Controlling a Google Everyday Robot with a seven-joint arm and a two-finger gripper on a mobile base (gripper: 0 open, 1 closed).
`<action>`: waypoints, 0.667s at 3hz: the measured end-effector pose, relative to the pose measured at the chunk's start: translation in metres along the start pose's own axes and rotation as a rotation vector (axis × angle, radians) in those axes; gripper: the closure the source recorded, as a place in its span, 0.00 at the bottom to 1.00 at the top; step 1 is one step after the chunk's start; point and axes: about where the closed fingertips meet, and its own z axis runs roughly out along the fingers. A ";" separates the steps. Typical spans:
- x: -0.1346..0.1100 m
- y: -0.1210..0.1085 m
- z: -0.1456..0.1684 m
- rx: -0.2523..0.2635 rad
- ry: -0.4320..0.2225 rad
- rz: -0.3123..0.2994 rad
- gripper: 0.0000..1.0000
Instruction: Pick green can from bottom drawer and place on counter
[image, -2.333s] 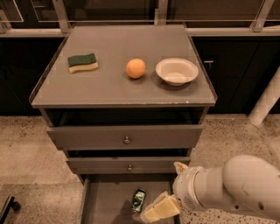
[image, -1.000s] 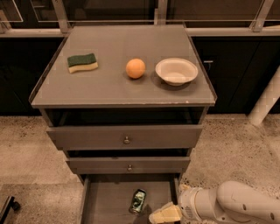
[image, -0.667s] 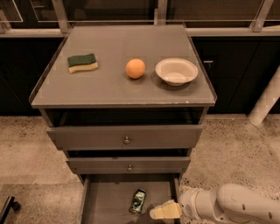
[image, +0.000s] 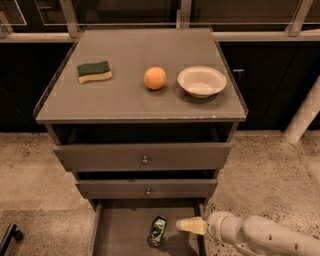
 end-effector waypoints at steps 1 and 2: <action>0.000 0.001 0.000 -0.002 0.001 -0.001 0.00; 0.007 -0.009 0.018 0.042 -0.019 -0.025 0.00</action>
Offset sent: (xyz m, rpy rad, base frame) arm 0.0293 -0.0041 -0.0708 -0.1446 -0.1158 -0.0744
